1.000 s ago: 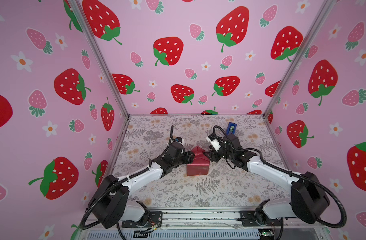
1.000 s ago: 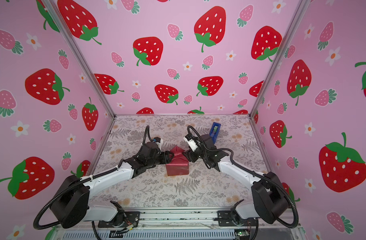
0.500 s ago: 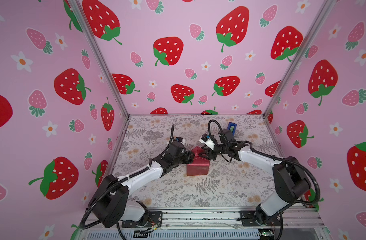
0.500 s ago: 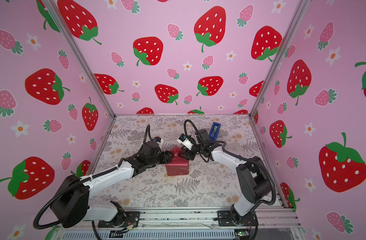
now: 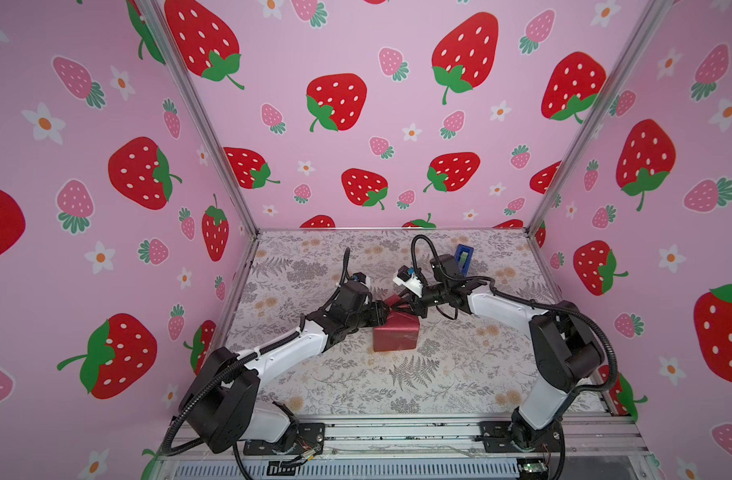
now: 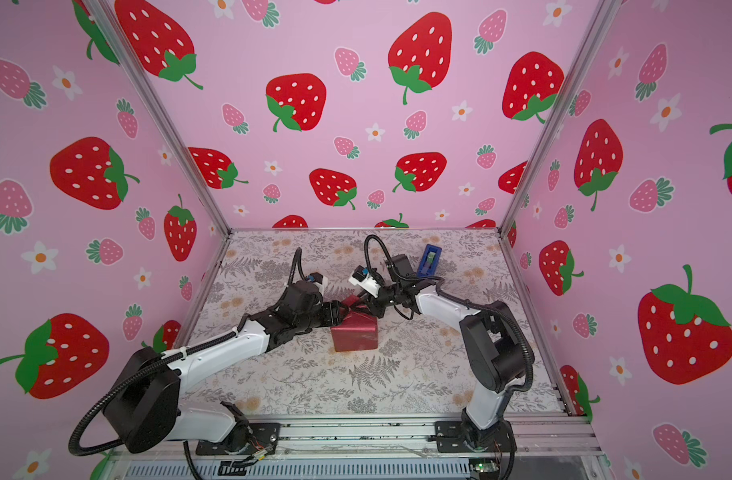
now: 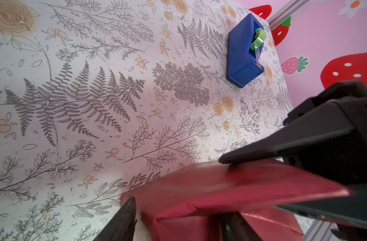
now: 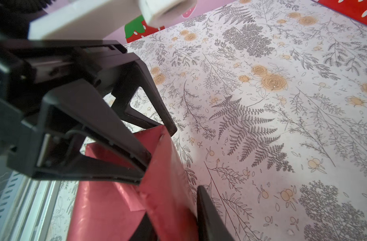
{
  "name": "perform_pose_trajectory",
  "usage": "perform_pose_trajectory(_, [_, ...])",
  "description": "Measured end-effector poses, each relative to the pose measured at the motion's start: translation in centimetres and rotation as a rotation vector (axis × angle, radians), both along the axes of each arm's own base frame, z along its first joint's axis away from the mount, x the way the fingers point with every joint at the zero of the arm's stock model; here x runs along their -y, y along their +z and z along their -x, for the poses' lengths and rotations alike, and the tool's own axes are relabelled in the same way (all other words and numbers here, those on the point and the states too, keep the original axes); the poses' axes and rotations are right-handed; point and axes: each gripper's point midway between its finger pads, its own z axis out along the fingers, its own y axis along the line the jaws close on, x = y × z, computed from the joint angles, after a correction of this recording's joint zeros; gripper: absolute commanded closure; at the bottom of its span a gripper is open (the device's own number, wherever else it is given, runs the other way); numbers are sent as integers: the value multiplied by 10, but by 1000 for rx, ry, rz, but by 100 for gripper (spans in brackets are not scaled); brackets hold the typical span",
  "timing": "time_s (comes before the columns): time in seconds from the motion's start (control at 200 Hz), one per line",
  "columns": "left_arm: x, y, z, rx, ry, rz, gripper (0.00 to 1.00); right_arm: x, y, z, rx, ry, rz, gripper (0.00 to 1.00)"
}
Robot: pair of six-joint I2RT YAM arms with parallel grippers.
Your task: Wrap the gift box in paper
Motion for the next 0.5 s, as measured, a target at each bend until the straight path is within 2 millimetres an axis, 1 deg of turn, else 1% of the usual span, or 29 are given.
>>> perform_pose_trajectory(0.105, [0, 0, 0, 0, 0, -1, 37, 0, 1, 1, -2, 4, -3, 84])
perform_pose_trajectory(0.155, [0, 0, 0, 0, 1, 0, 37, 0, 1, 1, -4, 4, -4, 84])
perform_pose_trajectory(0.285, [0, 2, 0, 1, 1, 0, 37, -1, 1, 1, -10, -3, -11, 91])
perform_pose_trajectory(0.465, [-1, 5, 5, -12, -15, -25, 36, 3, 4, 6, -19, -33, -15, 100])
perform_pose_trajectory(0.5, [-2, 7, 6, -16, -19, -36, 36, 5, 5, 6, -18, -49, -13, 100])
